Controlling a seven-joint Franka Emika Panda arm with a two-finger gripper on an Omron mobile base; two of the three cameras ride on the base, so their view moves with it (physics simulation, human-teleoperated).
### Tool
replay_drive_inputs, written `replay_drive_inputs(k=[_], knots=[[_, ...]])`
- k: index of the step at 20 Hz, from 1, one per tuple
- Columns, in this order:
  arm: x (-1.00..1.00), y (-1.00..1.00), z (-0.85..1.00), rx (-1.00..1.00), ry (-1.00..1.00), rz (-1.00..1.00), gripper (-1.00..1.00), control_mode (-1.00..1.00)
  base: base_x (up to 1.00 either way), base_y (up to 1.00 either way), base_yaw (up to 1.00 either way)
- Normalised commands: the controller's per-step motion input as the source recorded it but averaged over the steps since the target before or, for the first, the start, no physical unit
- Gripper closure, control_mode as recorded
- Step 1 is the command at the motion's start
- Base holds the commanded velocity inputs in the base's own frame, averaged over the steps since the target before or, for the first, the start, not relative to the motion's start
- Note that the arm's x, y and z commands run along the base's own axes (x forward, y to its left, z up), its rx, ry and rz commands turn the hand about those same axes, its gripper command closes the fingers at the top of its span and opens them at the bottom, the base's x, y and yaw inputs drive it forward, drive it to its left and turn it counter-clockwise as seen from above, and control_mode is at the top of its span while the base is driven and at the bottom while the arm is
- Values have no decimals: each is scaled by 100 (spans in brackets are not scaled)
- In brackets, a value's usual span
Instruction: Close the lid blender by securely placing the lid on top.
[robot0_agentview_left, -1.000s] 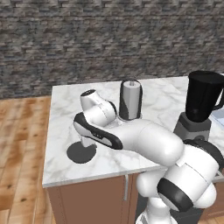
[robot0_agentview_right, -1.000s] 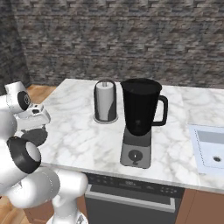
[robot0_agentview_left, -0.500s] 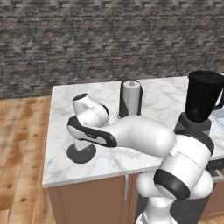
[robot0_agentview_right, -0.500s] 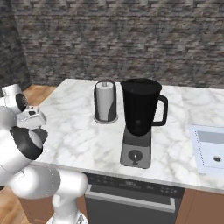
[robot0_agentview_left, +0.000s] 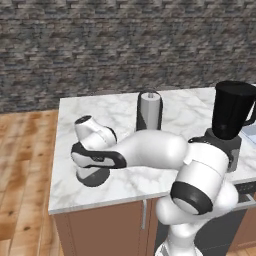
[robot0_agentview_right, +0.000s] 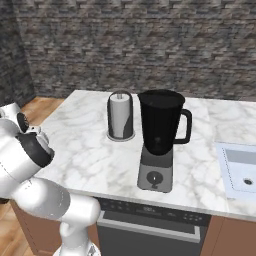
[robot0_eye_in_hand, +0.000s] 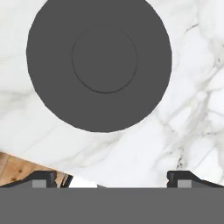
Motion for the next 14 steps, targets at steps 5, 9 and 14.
replay_drive_inputs(k=[5,9,14], knots=[[31,8,-16,0,0,0,-100,-100,0,0,0],[30,8,-19,0,0,0,-100,-100,0,0,0],[33,13,-21,0,1,0,-100,-100,0,0,0]])
